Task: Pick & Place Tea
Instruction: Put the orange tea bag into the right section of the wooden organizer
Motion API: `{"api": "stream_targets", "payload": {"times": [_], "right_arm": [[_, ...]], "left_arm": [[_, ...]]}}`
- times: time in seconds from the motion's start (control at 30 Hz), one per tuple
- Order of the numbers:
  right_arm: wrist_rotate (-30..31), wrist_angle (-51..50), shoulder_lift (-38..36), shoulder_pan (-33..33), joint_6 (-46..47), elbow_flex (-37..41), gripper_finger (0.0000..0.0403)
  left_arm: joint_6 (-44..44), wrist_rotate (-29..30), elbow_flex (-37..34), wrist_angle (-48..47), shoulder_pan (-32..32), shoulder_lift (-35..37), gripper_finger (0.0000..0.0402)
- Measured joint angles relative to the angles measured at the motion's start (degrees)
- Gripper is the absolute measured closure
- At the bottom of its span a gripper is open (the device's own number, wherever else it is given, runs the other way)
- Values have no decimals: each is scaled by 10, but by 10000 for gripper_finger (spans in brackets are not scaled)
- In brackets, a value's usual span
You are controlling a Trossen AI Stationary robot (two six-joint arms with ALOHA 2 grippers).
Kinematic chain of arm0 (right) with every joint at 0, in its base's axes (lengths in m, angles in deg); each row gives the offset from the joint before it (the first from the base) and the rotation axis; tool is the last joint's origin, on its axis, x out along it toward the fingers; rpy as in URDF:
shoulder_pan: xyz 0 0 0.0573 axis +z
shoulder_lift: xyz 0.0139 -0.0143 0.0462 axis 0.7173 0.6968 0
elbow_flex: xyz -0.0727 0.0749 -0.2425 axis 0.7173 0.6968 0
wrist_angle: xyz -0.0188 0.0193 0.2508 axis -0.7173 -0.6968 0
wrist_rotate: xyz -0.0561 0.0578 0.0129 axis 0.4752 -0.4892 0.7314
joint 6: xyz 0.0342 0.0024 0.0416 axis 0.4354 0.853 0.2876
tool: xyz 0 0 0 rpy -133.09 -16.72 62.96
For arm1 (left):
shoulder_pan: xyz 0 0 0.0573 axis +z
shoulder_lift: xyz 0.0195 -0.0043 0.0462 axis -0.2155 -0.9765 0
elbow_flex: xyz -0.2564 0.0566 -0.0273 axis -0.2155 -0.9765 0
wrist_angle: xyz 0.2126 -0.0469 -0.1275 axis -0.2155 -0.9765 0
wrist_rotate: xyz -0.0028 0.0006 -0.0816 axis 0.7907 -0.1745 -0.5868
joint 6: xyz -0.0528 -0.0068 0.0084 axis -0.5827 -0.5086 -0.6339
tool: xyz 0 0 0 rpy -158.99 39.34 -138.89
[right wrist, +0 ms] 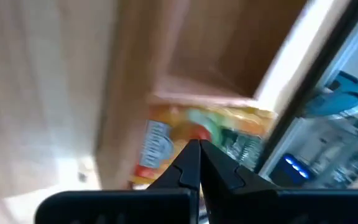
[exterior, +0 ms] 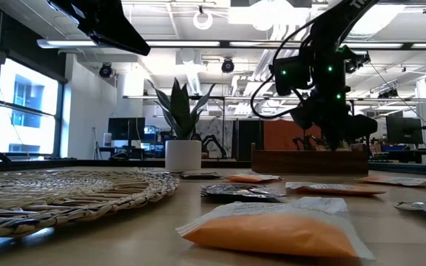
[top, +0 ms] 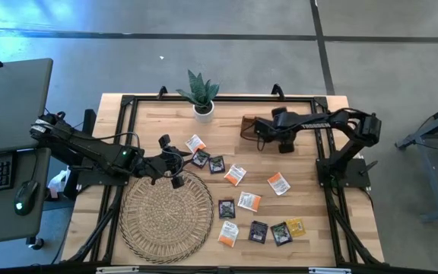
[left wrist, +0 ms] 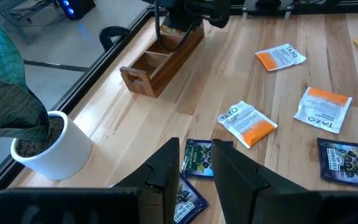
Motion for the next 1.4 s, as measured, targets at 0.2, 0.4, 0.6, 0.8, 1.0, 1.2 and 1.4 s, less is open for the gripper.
{"api": "stream_targets", "payload": {"times": [0.2, 0.4, 0.6, 0.8, 1.0, 1.2, 1.4], "right_arm": [[12, 0, -2, 20, 2, 0, 403], [-42, -48, -37, 58, 95, -31, 403], [-45, -70, -120, 176, 177, -55, 403], [-59, -66, -173, 353, 357, -63, 403], [-127, 14, -133, 474, 471, -63, 397], [-173, 121, -92, 517, 497, -63, 355], [-235, 156, -54, 539, 576, -63, 302]], "left_arm": [[0, 0, 0, 0, 0, 0, 310], [0, 17, 0, 0, 0, 0, 310], [0, -11, 0, 0, 0, 0, 310], [0, -31, 0, 1, 0, 0, 309], [0, -31, 0, 1, 0, 0, 309], [-5, -29, 0, 10, 0, 0, 308], [-7, -32, 0, 10, 0, 0, 308]]}}
